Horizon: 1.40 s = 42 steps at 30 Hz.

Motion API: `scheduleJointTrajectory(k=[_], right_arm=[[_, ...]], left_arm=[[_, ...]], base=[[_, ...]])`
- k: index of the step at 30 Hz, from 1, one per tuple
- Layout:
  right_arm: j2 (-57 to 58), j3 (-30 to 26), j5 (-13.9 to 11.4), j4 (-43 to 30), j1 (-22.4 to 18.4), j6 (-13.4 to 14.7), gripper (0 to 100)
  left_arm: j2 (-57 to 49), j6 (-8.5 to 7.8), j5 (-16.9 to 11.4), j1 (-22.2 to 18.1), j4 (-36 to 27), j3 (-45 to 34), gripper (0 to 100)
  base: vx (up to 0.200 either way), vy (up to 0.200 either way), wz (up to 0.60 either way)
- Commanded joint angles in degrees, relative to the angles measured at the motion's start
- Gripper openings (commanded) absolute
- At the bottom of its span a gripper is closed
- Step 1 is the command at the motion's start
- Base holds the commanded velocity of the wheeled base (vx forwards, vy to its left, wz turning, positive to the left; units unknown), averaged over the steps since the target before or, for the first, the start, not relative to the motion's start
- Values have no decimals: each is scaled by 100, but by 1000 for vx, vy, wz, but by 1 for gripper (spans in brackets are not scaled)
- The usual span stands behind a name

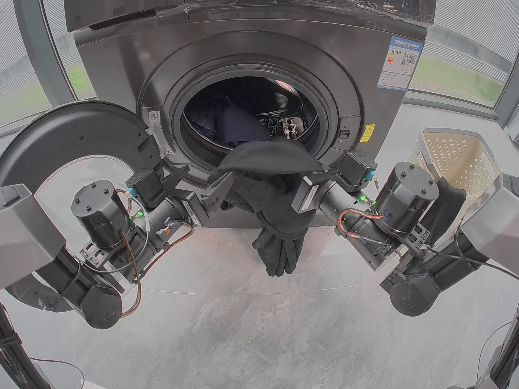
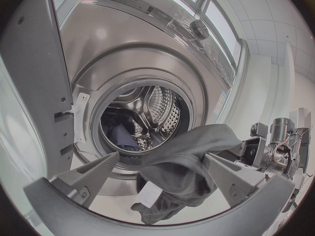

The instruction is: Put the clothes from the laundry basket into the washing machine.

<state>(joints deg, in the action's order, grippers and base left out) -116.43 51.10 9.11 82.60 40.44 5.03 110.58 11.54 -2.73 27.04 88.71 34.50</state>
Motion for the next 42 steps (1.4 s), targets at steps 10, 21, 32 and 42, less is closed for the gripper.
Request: scheduleJointTrajectory(k=[10, 21, 32, 42], right_arm=[[156, 14, 3, 1, -194, -2, 0], [323, 58, -5, -7, -176, -2, 0], [428, 84, 12, -60, -106, -2, 0], [411, 84, 39, -43, -53, -2, 0]], left_arm=[[359, -29, -8, -85, 6, -110, 100], [965, -38, 9, -155, 15, -242, 100], [1528, -38, -96, -76, 32, -242, 100], [1835, -29, -342, 38, 23, 224, 100]], base=[[0, 0, 0], [0, 0, 0], [0, 0, 0], [0, 0, 0]])
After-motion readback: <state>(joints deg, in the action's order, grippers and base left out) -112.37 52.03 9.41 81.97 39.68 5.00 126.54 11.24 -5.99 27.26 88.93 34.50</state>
